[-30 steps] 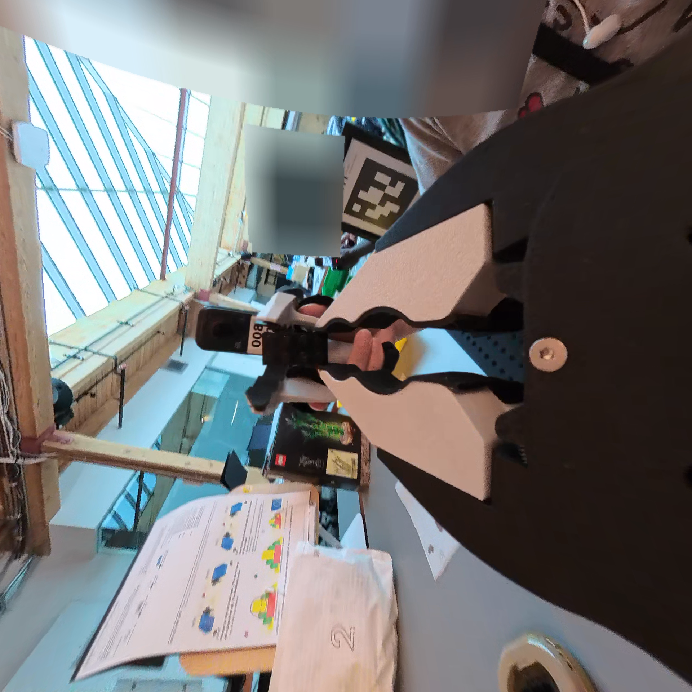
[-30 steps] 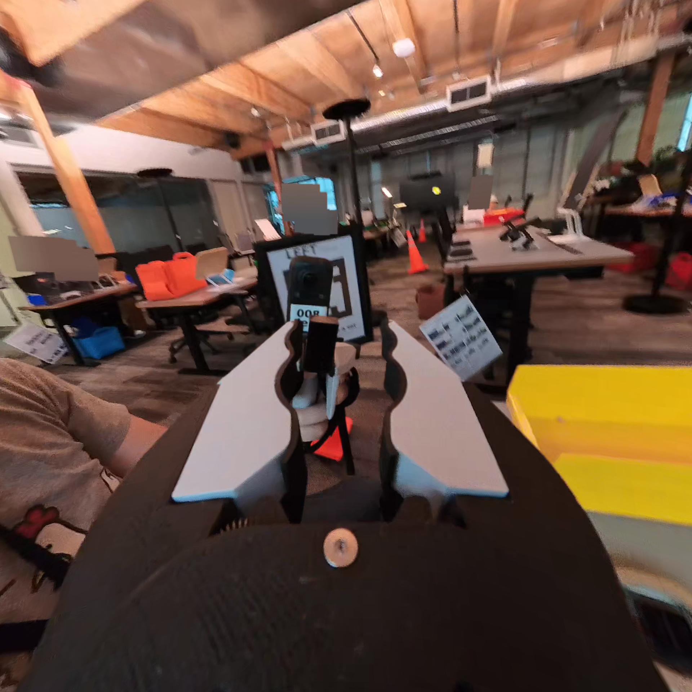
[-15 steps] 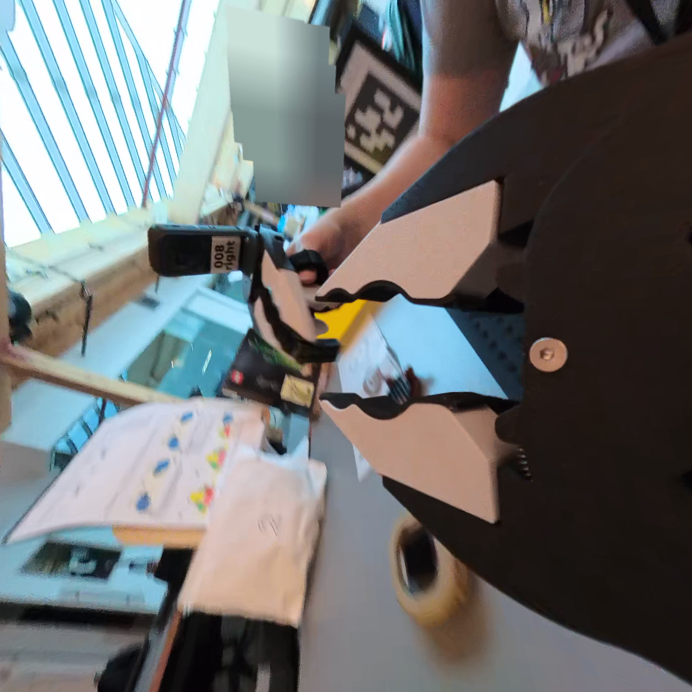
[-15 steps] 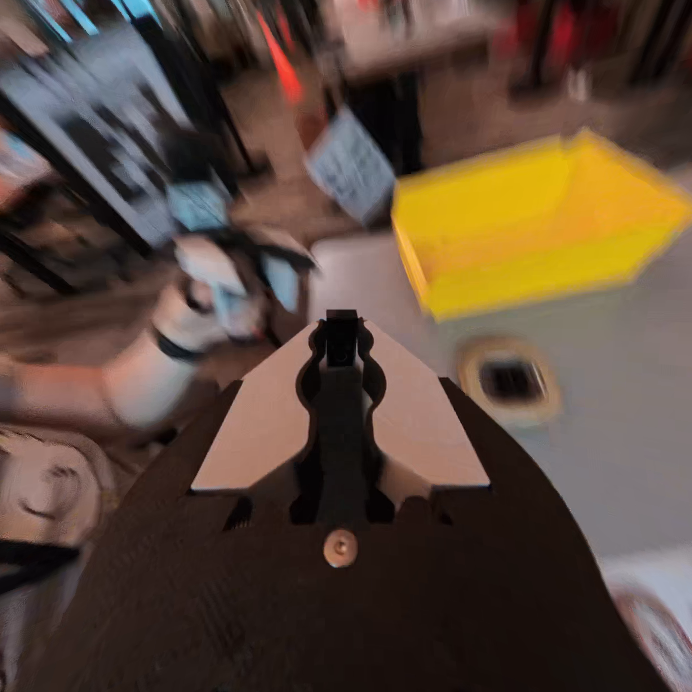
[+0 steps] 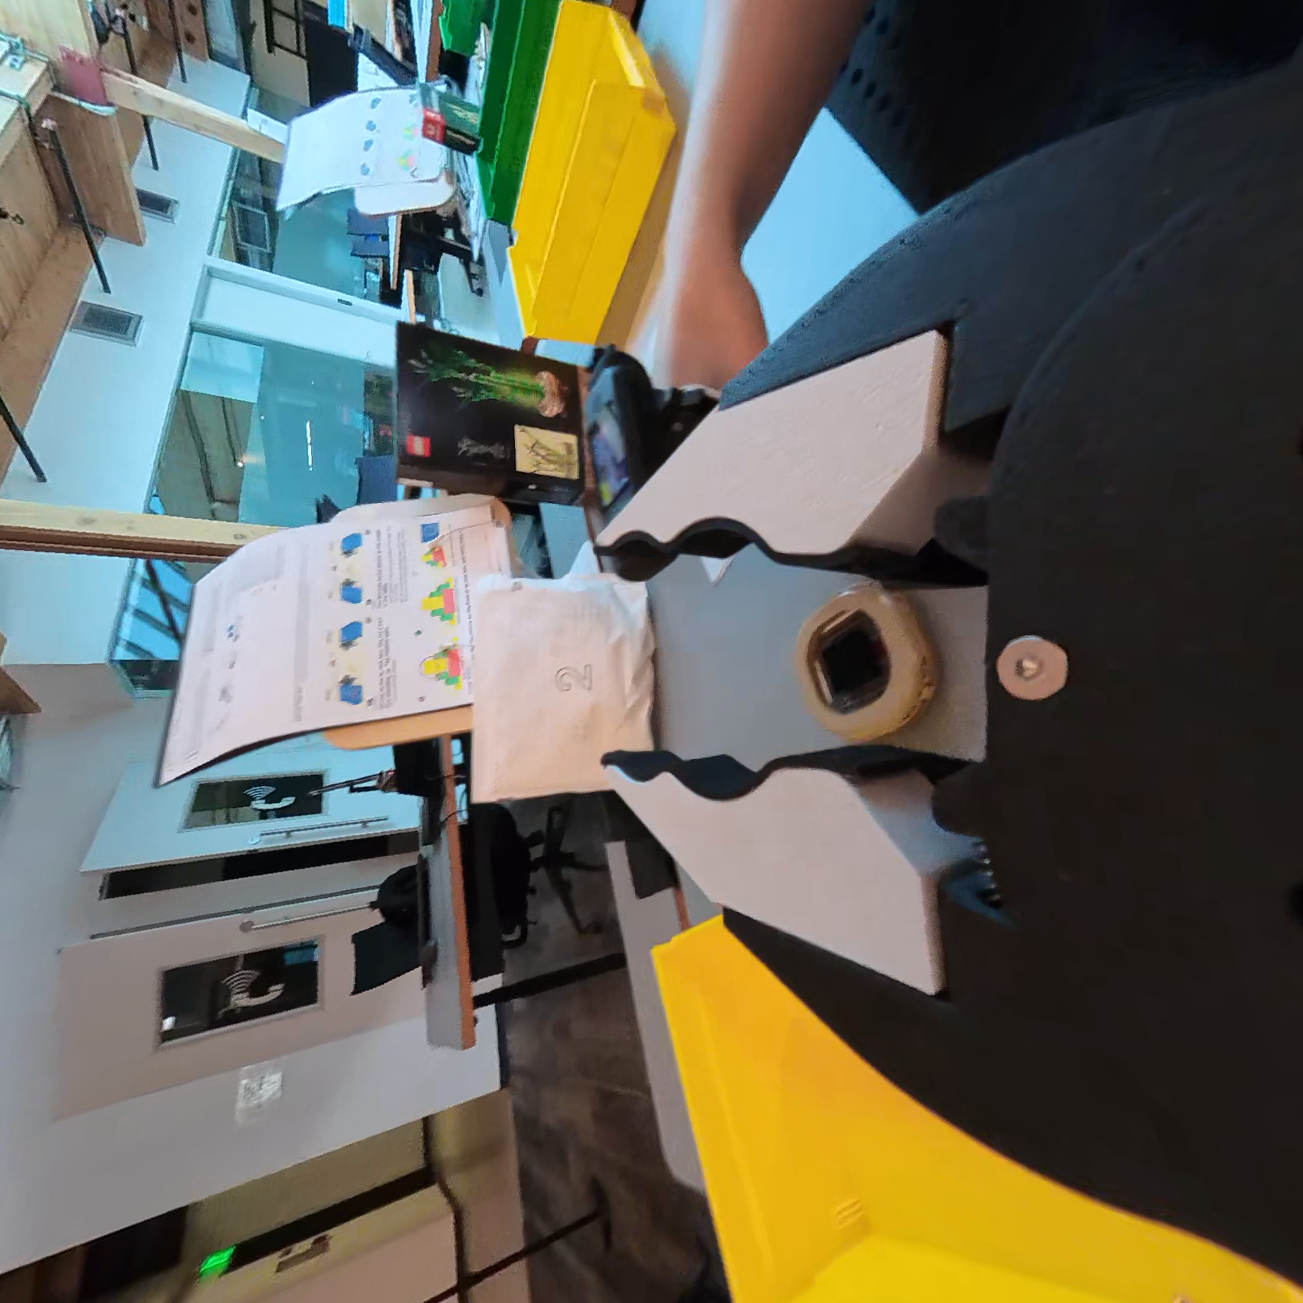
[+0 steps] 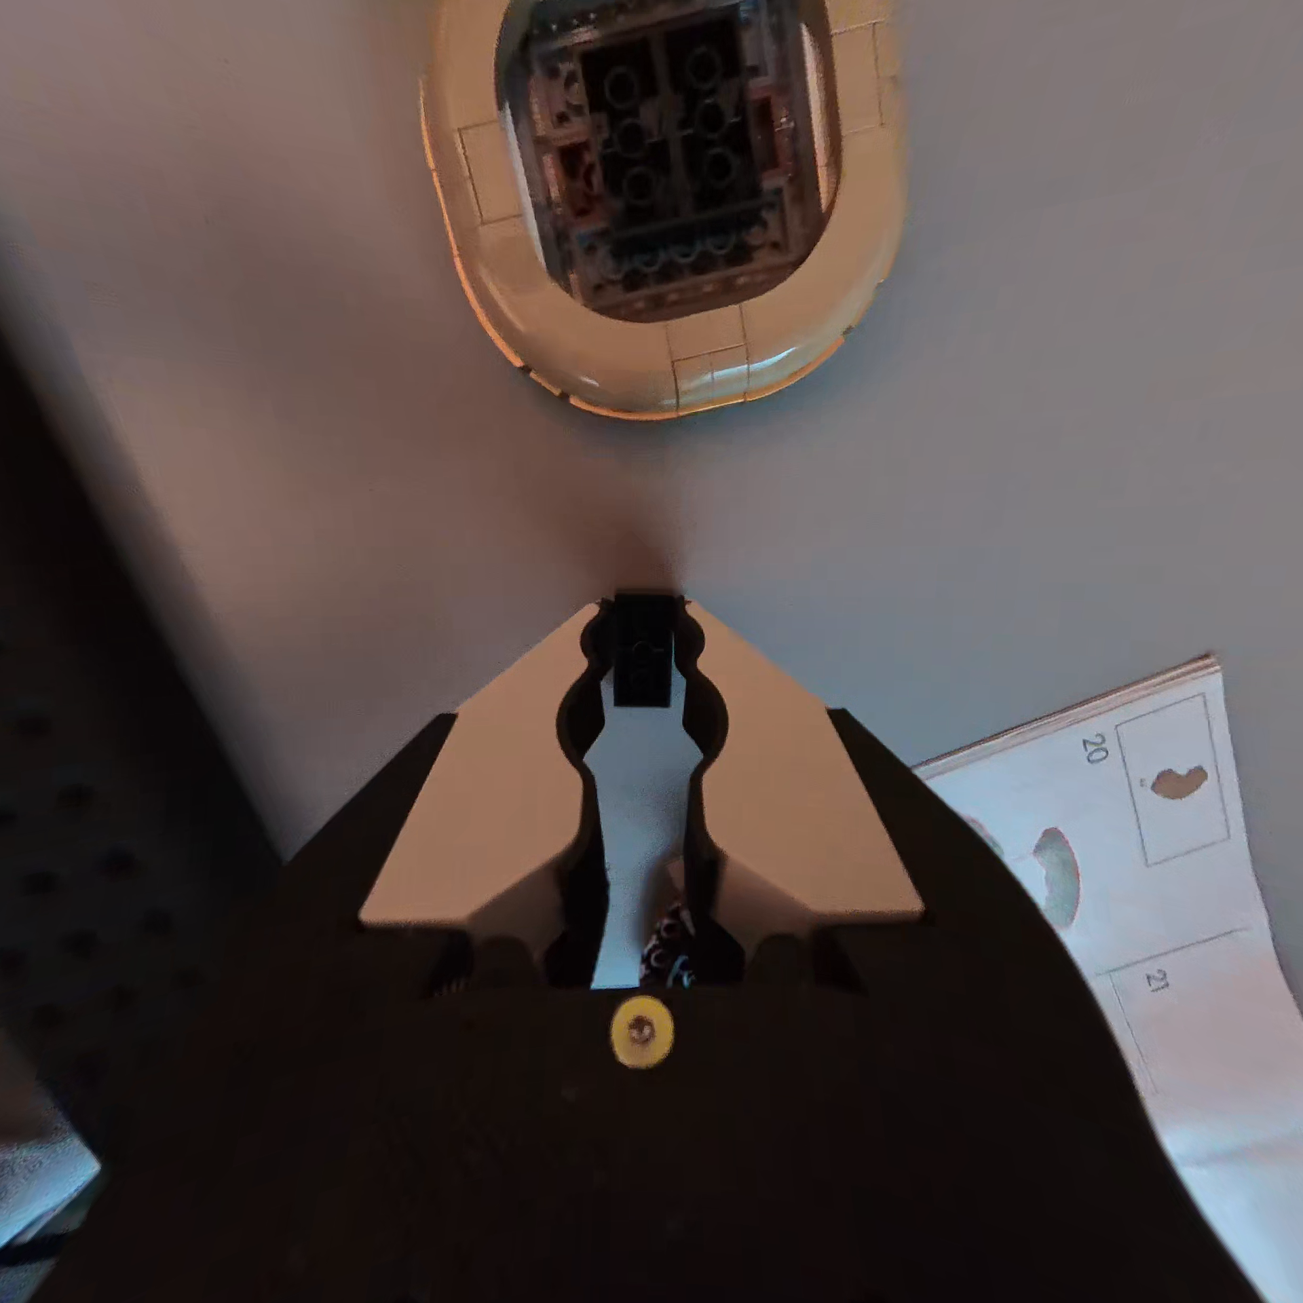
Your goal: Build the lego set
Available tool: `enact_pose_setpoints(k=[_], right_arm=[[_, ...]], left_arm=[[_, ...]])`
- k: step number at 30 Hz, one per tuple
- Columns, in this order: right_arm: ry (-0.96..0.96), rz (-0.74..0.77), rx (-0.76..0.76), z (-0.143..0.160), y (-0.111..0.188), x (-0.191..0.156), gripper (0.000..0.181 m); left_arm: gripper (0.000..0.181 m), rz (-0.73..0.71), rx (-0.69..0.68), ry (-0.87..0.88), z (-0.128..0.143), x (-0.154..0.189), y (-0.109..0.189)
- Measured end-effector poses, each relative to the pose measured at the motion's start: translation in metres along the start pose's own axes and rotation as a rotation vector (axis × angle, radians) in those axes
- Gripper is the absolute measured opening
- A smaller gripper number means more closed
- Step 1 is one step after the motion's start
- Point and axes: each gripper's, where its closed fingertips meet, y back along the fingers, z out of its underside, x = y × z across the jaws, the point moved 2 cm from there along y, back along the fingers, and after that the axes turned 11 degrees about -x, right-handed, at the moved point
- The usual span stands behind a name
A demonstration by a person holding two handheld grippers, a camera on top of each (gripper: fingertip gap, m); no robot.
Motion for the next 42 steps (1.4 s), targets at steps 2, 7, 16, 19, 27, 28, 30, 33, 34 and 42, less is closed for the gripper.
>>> enact_pose_setpoints(k=[2, 7, 16, 19, 27, 28, 30, 33, 34, 42], right_arm=[[0.013, -0.025, 0.016, -0.003, -0.002, 0.002, 0.015], [0.068, -0.071, 0.049, -0.01, 0.0, 0.006, 0.051], [0.241, -0.018, 0.311, -0.059, 0.023, 0.007, 0.115], [0.217, -0.048, 0.407, -0.081, 0.025, 0.001, 0.117], [0.08, -0.082, 0.362, -0.089, 0.0, -0.001, 0.122], [0.072, -0.091, 0.342, -0.088, -0.004, -0.001, 0.122], [0.096, -0.082, 0.297, -0.085, -0.013, -0.002, 0.124], [0.136, 0.014, 0.291, -0.084, -0.015, 0.005, 0.106], [0.146, 0.004, 0.292, -0.085, -0.016, 0.003, 0.106], [0.121, -0.264, 0.25, -0.085, -0.007, 0.007, 0.106]], left_arm=[[0.052, 0.013, 0.002, 0.014, -0.013, -0.006, 0.005], [0.052, -0.019, -0.056, 0.088, -0.003, 0.007, 0.033], [0.05, -0.101, 0.064, 0.119, -0.001, 0.022, 0.027], [0.05, -0.097, 0.111, 0.114, -0.007, 0.017, 0.012], [0.052, 0.084, -0.003, 0.241, 0.039, 0.04, 0.024], [0.054, 0.095, -0.043, 0.258, 0.05, 0.041, 0.025], [0.054, 0.114, -0.106, 0.28, 0.072, 0.045, 0.028], [0.054, 0.095, -0.135, 0.319, 0.097, 0.045, 0.024], [0.053, 0.091, -0.148, 0.34, 0.105, 0.045, 0.02], [0.053, 0.04, -0.346, 0.444, 0.158, 0.04, -0.023]])
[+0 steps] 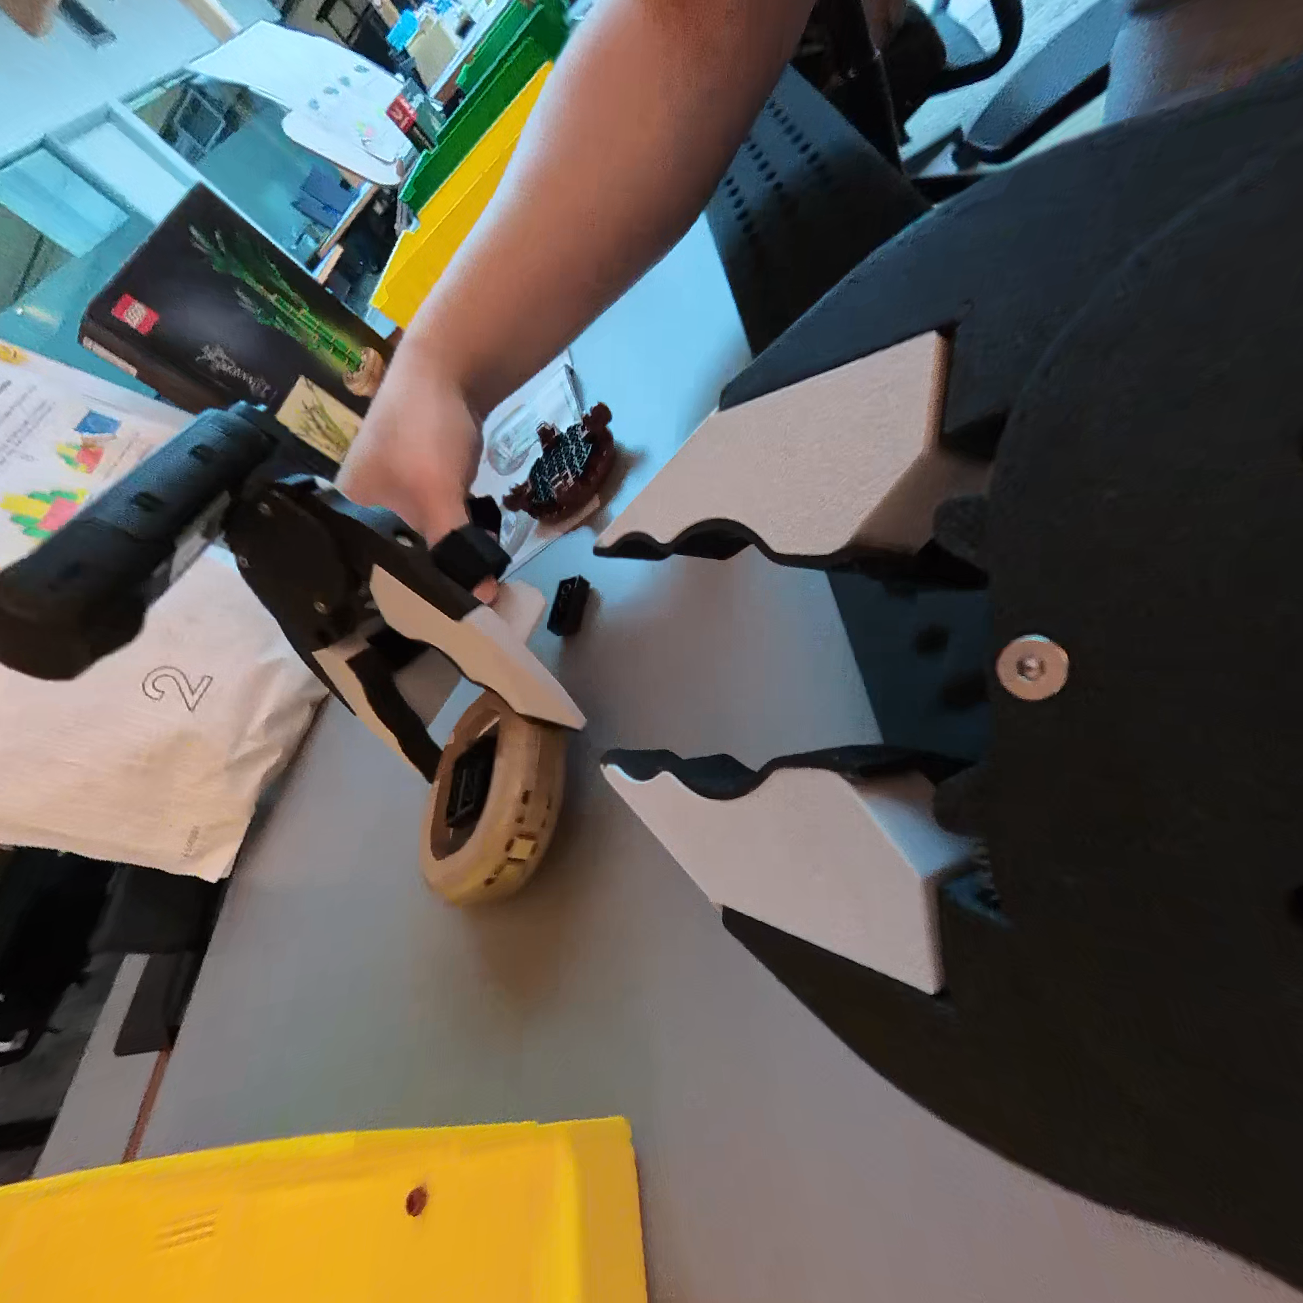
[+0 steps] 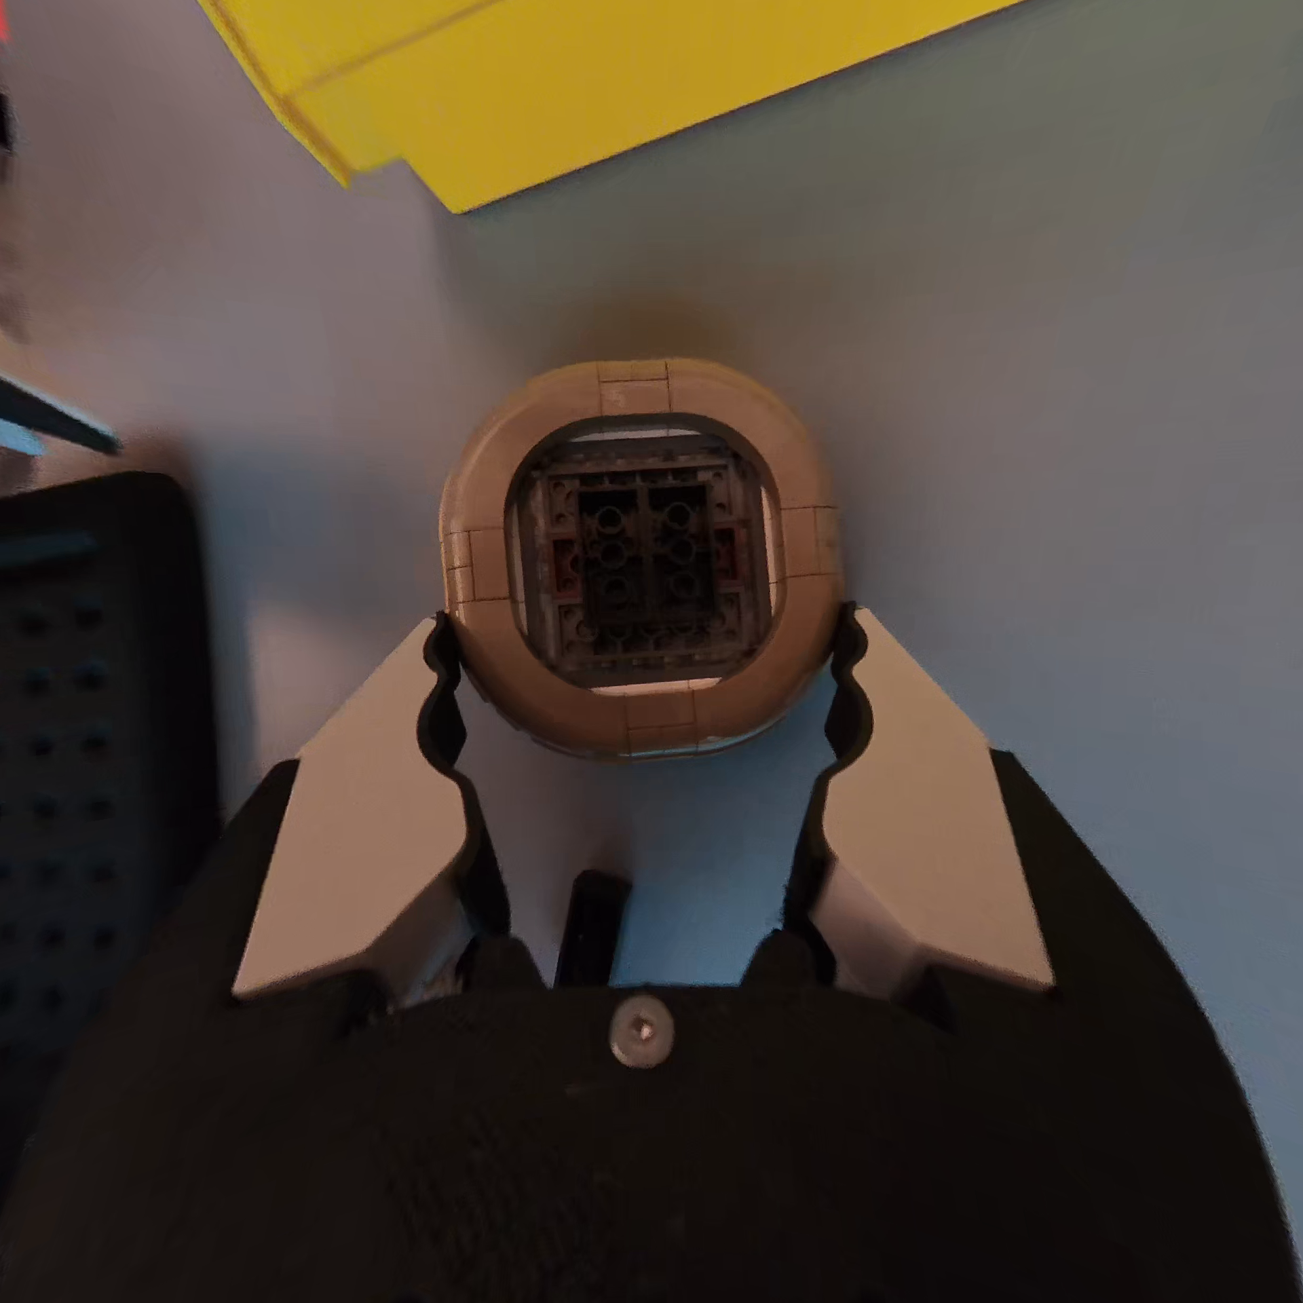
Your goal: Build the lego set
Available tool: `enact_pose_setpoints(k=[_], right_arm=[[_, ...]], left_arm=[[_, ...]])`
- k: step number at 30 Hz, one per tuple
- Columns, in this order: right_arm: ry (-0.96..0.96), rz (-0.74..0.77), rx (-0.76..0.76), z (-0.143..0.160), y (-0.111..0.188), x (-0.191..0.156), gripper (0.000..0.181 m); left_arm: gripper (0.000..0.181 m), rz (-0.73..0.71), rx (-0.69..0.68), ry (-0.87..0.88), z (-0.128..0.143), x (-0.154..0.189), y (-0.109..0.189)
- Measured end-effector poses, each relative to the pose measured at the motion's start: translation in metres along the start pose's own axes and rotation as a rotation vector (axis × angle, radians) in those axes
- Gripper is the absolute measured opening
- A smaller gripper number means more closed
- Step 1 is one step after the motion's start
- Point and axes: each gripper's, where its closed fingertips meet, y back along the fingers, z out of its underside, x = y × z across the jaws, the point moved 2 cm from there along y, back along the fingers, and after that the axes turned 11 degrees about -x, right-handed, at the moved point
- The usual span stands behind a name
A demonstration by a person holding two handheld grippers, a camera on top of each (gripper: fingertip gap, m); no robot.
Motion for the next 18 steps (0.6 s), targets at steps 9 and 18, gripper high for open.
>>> enact_pose_setpoints(k=[9, 18], right_arm=[[-0.052, -0.28, 0.103, 0.01, 0.016, -0.001, 0.105], [-0.129, -0.245, 0.098, 0.038, 0.022, -0.023, 0.105]], left_arm=[[0.053, 0.097, -0.066, 0.247, -0.013, -0.011, -0.039], [0.059, 0.159, -0.126, 0.375, -0.001, -0.012, -0.053]])
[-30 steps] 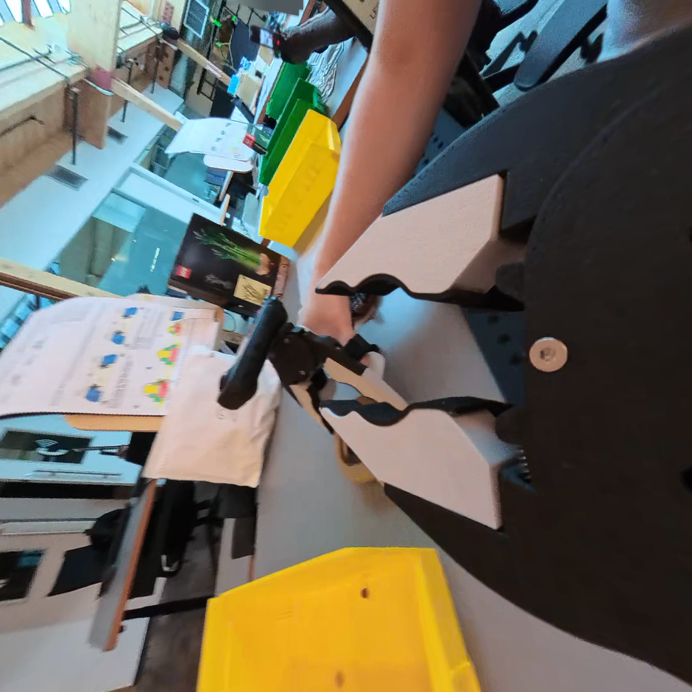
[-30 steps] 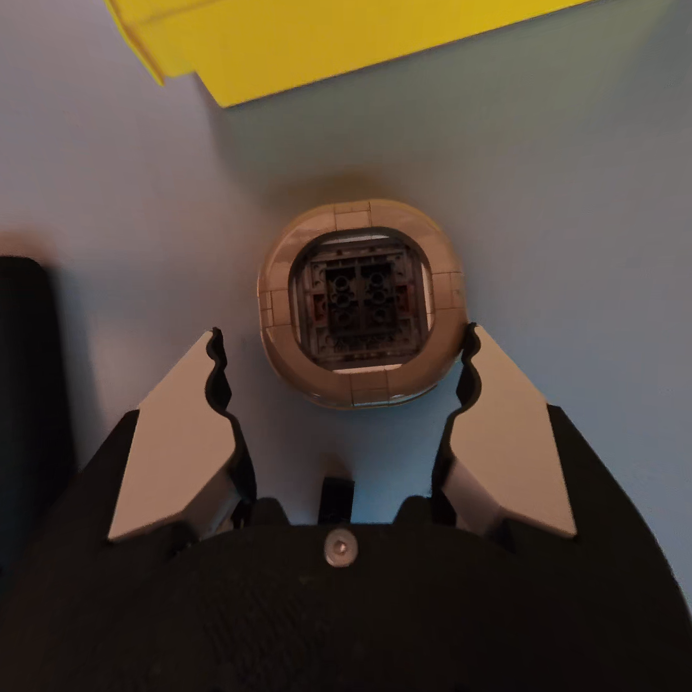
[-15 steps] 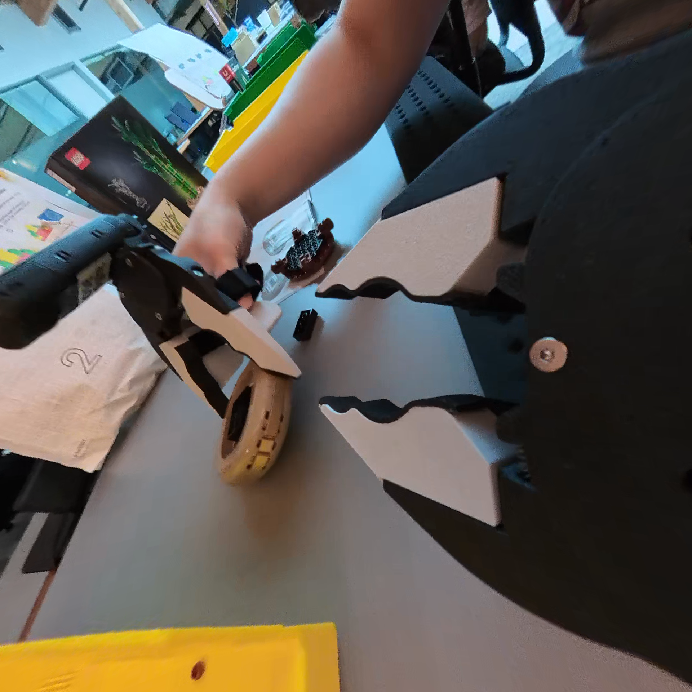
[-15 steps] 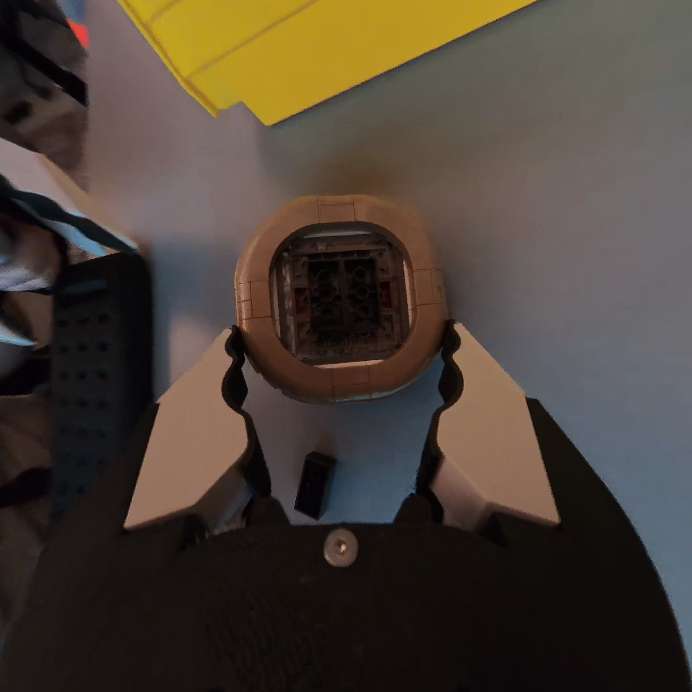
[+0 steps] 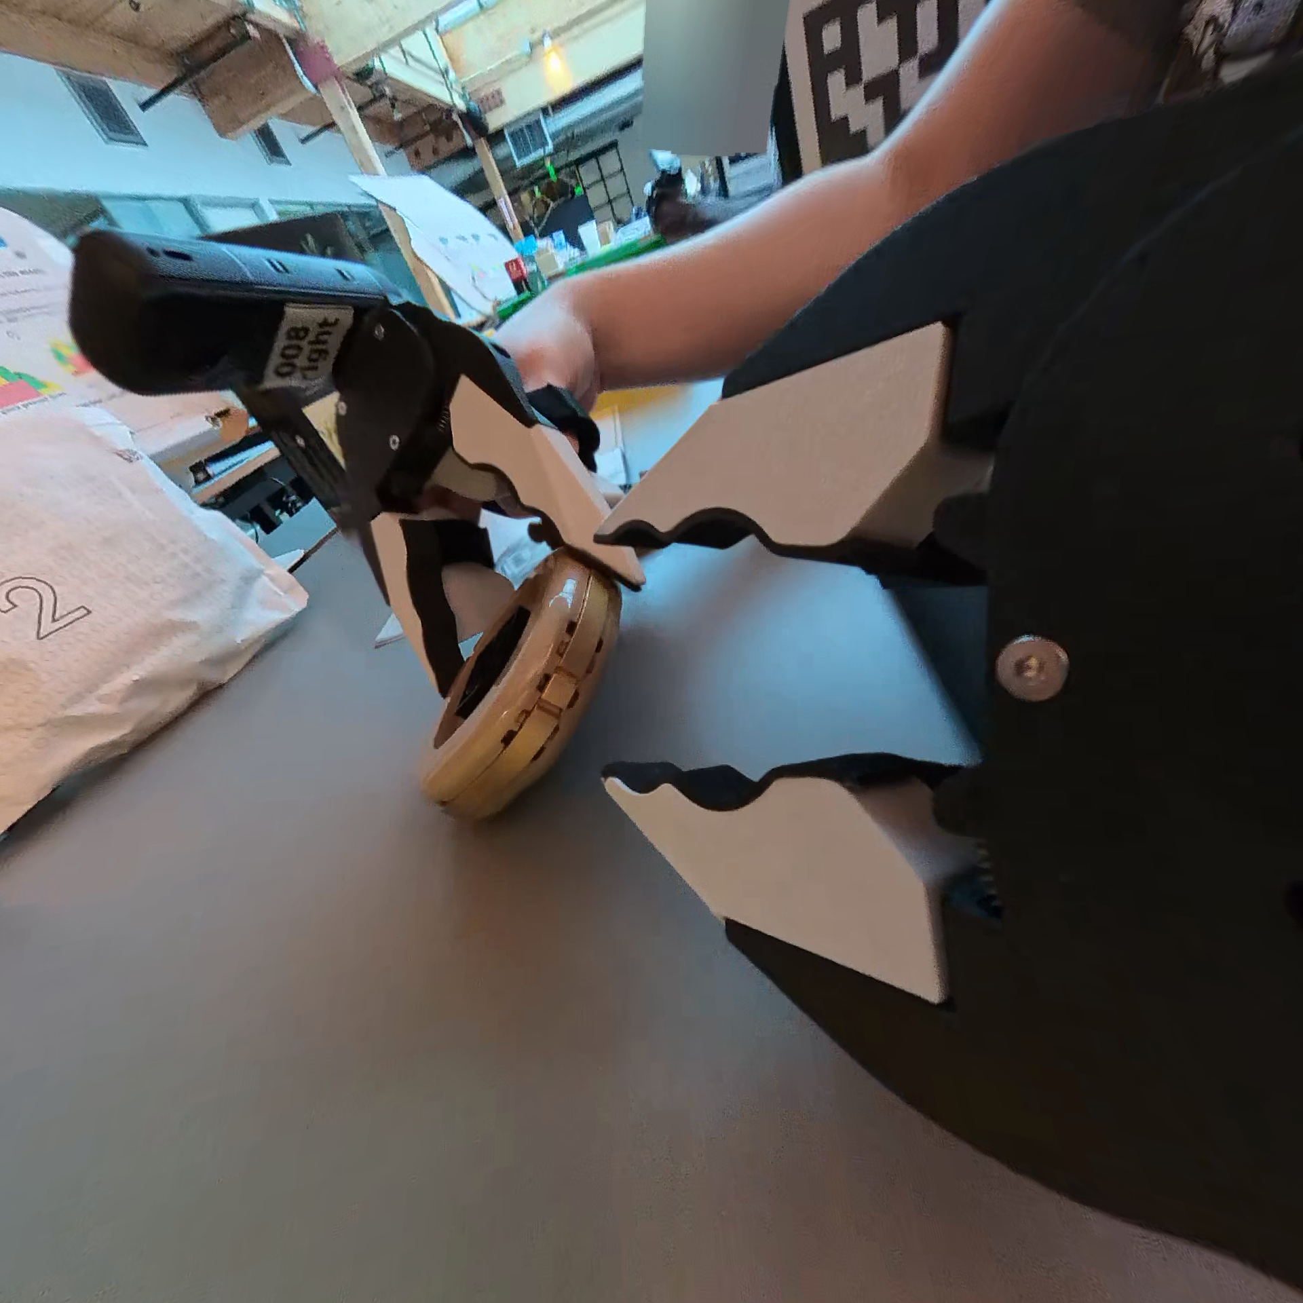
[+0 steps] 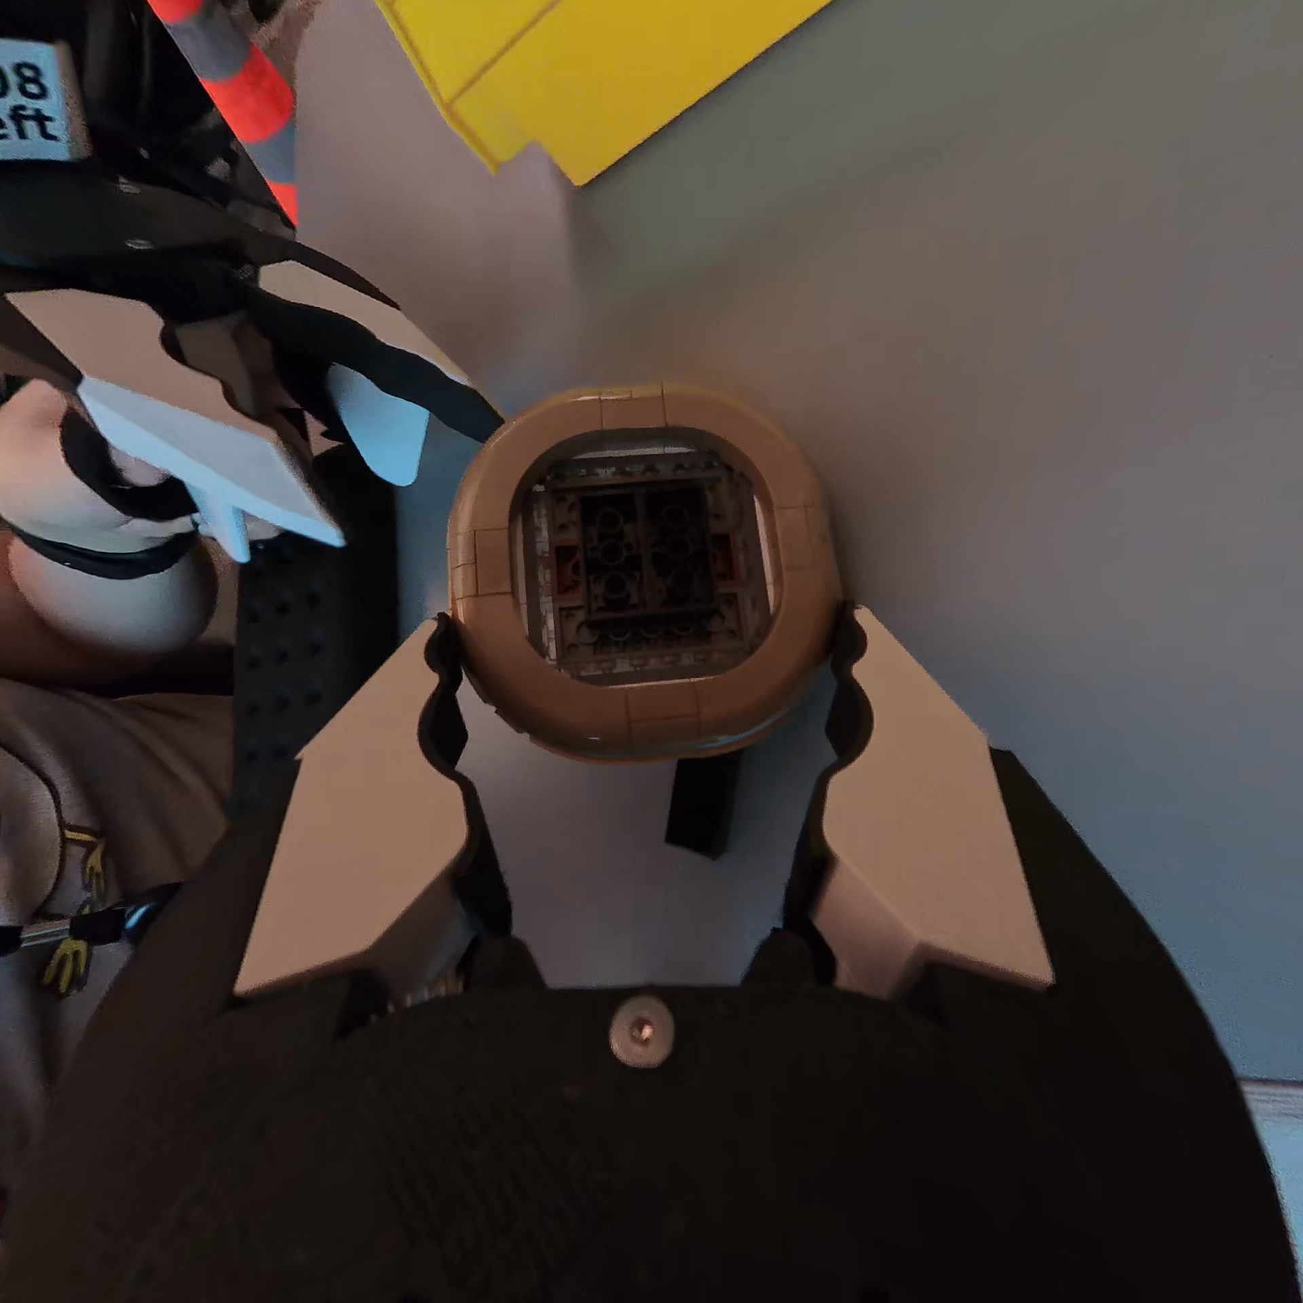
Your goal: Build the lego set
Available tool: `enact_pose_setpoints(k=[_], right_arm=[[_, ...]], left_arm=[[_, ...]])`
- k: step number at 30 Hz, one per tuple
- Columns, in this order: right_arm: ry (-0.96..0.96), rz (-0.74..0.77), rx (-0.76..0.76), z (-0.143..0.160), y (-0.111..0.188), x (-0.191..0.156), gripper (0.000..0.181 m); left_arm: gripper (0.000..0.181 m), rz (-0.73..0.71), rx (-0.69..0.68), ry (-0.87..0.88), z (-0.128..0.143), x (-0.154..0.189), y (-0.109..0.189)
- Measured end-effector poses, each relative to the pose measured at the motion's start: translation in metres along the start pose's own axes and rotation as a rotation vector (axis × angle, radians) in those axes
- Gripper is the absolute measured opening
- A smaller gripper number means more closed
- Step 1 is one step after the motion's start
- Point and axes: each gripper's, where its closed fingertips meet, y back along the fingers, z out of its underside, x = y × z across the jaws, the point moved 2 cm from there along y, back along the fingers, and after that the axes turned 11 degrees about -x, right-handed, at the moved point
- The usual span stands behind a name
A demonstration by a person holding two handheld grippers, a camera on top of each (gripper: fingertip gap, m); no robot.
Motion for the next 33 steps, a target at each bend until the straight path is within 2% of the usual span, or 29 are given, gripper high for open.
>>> enact_pose_setpoints(k=[5, 7, 11, 18, 26, 30, 33], right_arm=[[0.003, -0.008, 0.021, 0.014, 0.002, -0.009, 0.105], [0.045, 0.031, 0.004, 0.02, 0.0, -0.011, 0.105], [0.053, 0.05, -0.035, 0.023, -0.002, -0.014, 0.105], [0.114, 0.037, -0.041, 0.023, -0.004, -0.016, 0.105], [0.16, 0.052, 0.001, 0.022, -0.009, -0.02, 0.105], [0.226, 0.149, -0.016, 0.027, -0.012, -0.022, 0.105], [0.272, 0.209, -0.024, 0.03, -0.015, -0.024, 0.105]], left_arm=[[0.064, 0.143, 0.018, 0.158, -0.008, -0.003, 0.001], [0.063, 0.155, 0.006, 0.201, -0.007, -0.007, -0.003], [0.069, 0.182, -0.102, 0.235, 0.002, -0.009, -0.011], [0.067, 0.203, -0.141, 0.293, 0.006, -0.008, -0.022], [0.047, 0.235, -0.194, 0.286, 0.009, -0.002, -0.029], [0.059, 0.248, -0.216, 0.252, 0.015, 0.003, -0.028], [0.065, 0.201, -0.262, 0.213, 0.023, 0.004, -0.03]])
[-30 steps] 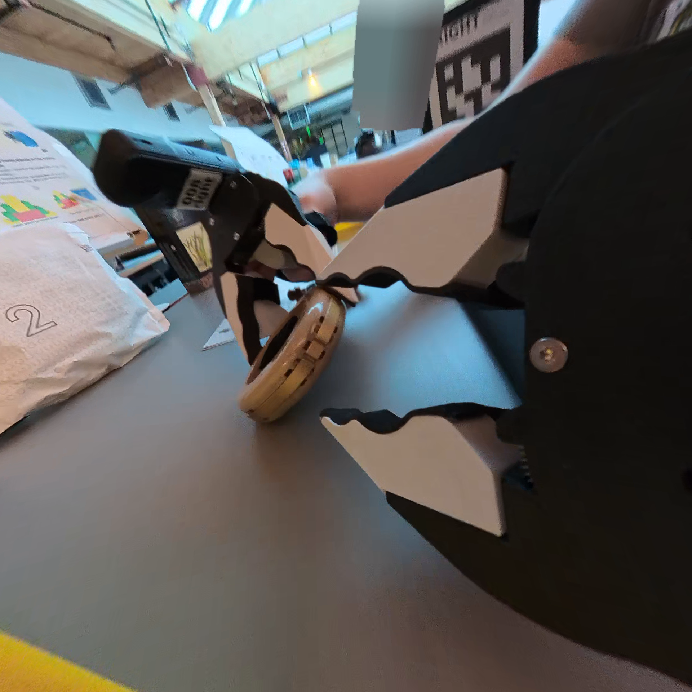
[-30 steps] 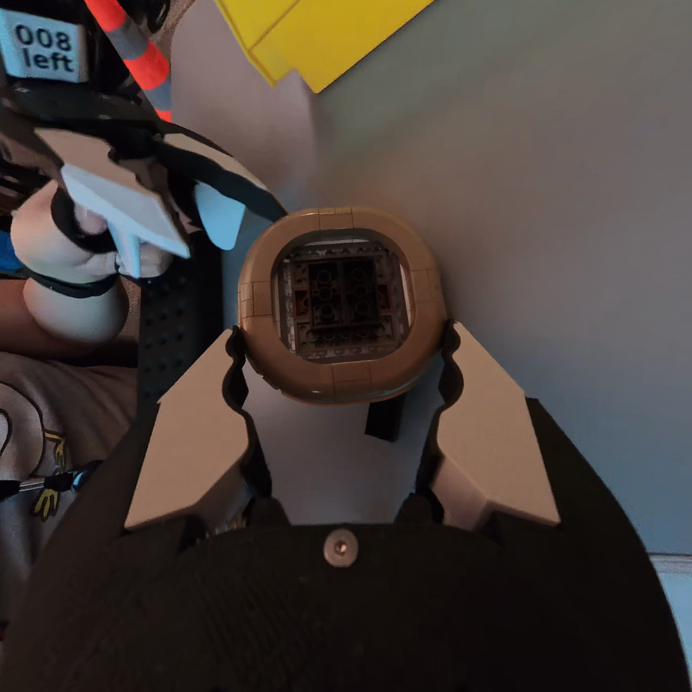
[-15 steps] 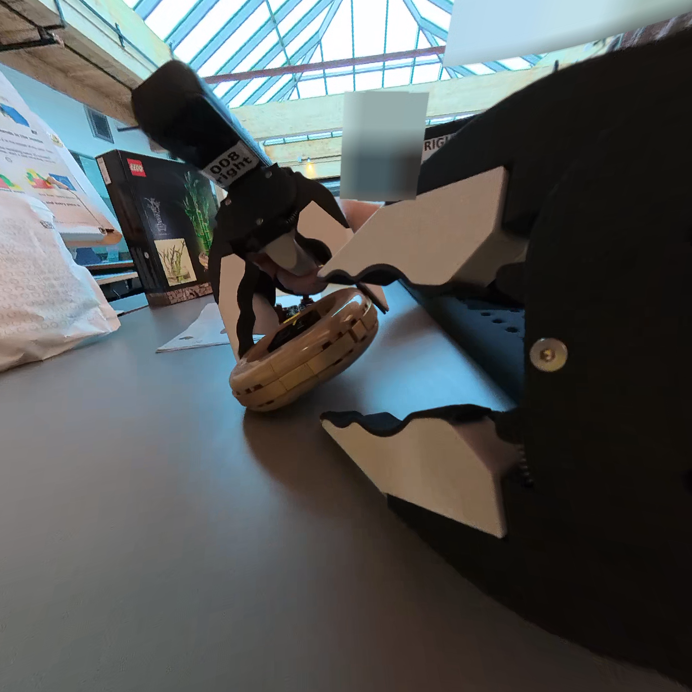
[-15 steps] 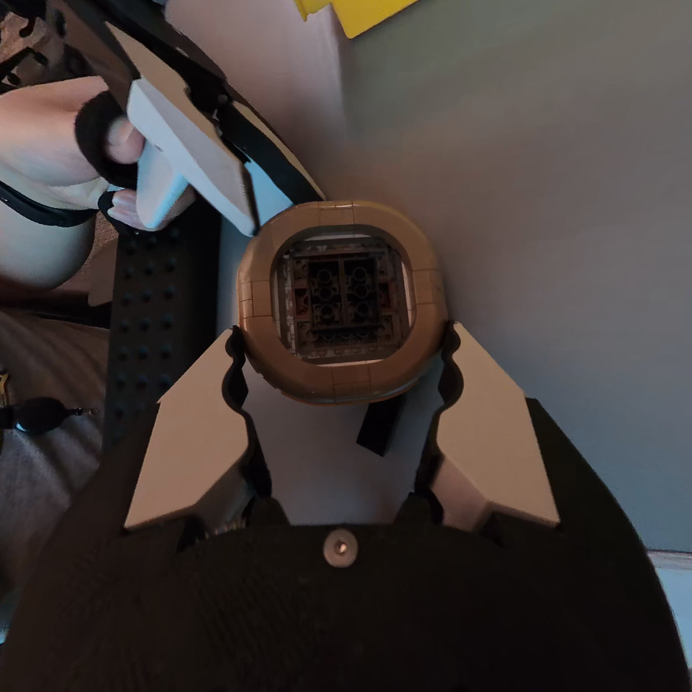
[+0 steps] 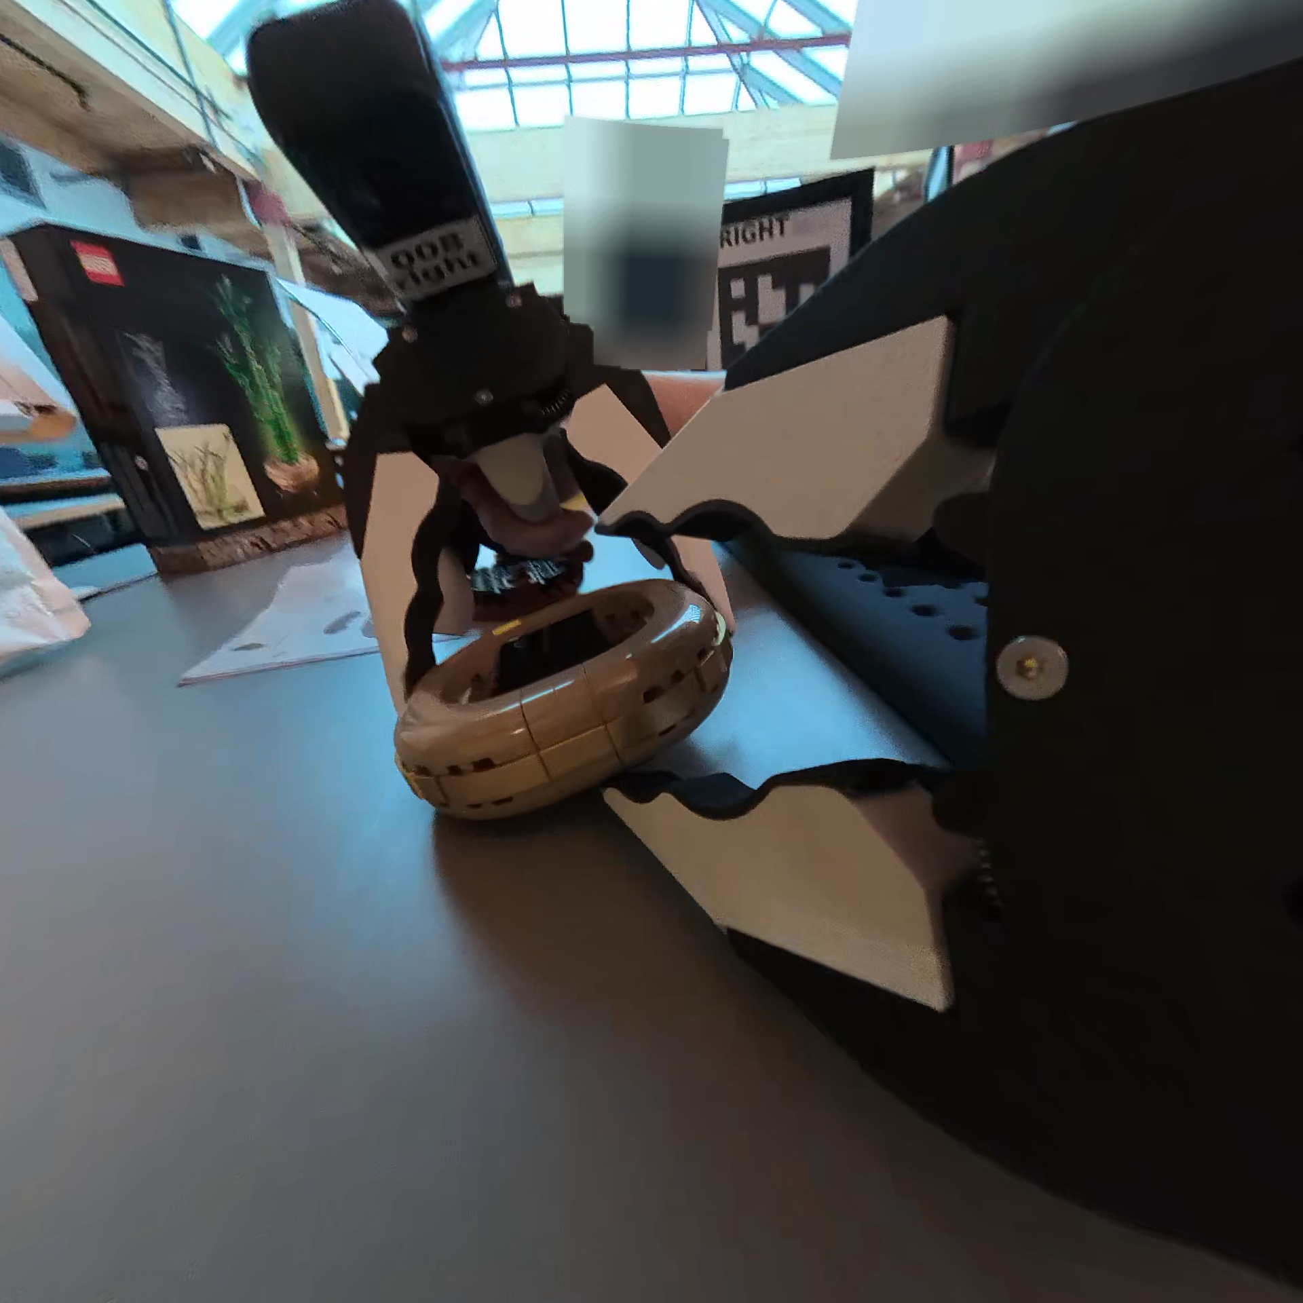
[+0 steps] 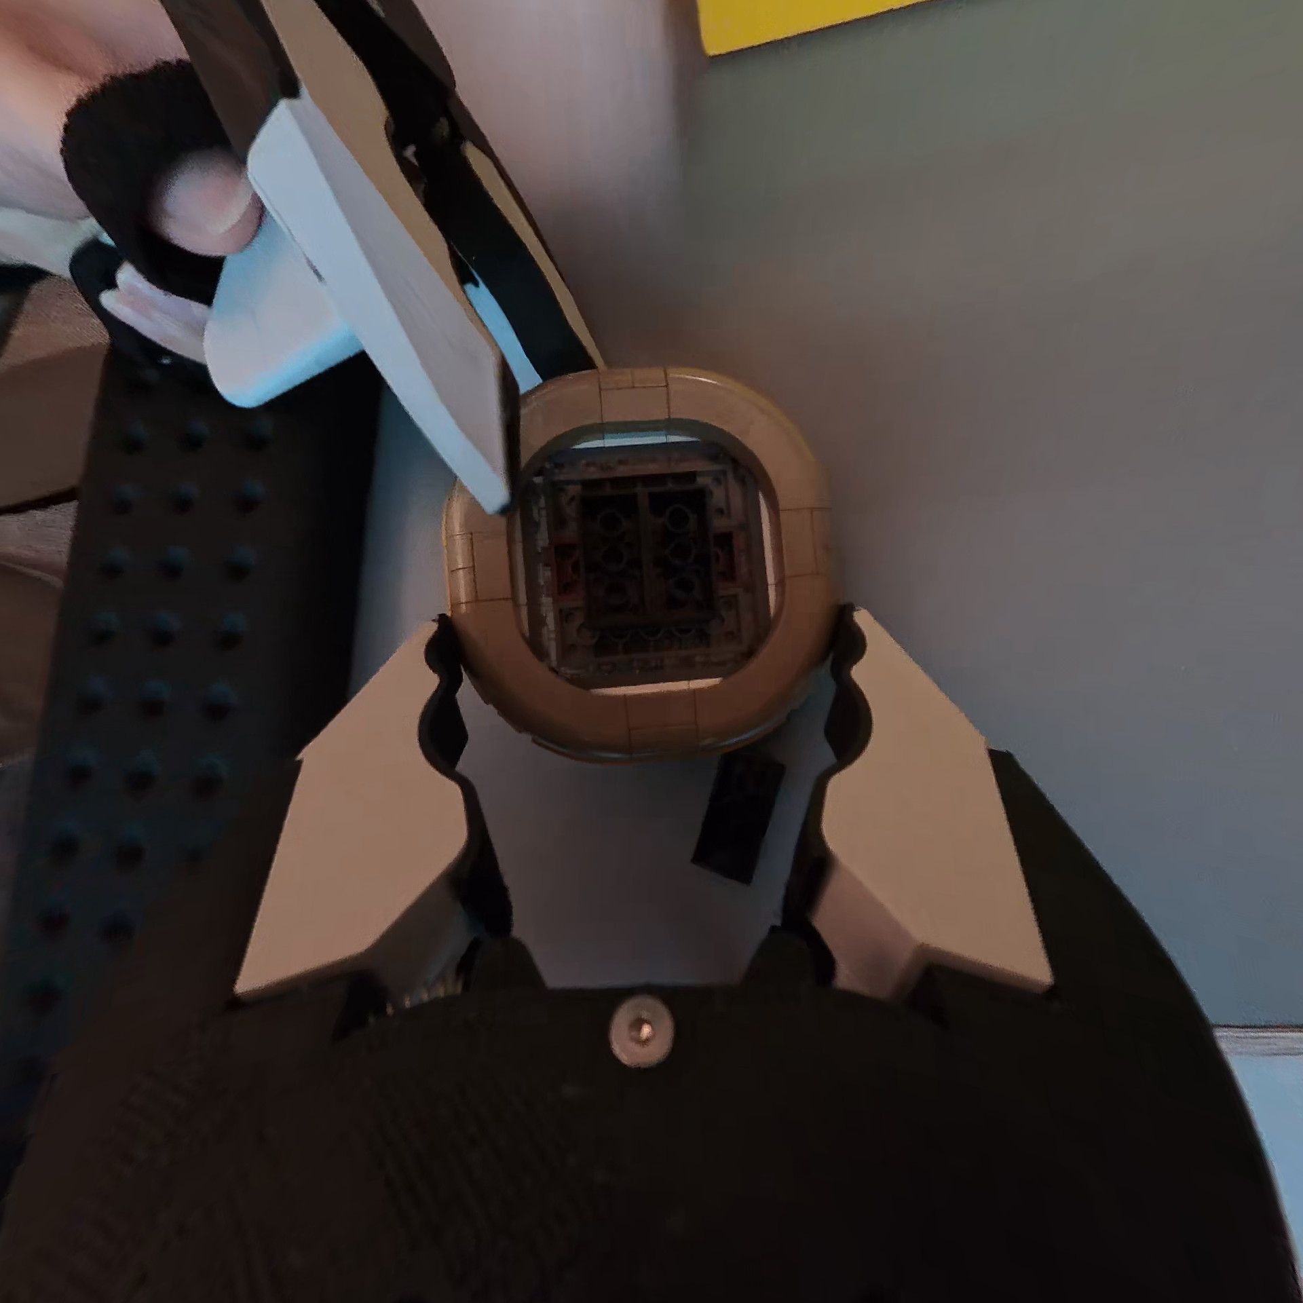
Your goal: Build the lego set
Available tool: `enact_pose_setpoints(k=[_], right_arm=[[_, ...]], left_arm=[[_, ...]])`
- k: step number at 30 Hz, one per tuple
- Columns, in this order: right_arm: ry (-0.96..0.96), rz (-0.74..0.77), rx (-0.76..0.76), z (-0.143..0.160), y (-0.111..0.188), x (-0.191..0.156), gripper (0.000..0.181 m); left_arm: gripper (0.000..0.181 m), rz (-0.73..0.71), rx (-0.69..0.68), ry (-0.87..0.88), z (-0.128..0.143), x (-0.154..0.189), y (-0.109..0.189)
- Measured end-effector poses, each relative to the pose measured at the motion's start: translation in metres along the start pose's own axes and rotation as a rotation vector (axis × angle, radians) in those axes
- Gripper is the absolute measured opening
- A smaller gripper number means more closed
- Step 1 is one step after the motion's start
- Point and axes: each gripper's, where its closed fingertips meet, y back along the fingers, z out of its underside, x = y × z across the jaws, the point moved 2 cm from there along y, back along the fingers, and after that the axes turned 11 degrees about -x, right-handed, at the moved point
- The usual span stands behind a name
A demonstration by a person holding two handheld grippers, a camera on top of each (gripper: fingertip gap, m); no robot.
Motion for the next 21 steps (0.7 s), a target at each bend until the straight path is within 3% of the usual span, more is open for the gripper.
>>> enact_pose_setpoints(k=[5, 10, 18, 21], right_arm=[[0.037, 0.069, 0.089, -0.007, 0.01, -0.005, 0.104], [0.057, 0.128, 0.276, -0.025, 0.042, -0.015, 0.104], [0.192, 0.272, 0.412, -0.043, 0.075, -0.026, 0.103], [0.271, 0.337, 0.452, -0.048, 0.083, -0.032, 0.103]], left_arm=[[0.056, -0.013, 0.022, -0.038, 0.001, 0.005, 0.004], [0.063, 0.047, 0.028, -0.128, 0.007, 0.022, 0.002], [0.058, 0.273, 0.252, -0.147, -0.006, 0.054, 0.017], [0.064, 0.325, 0.291, -0.192, -0.005, 0.063, 0.021]])
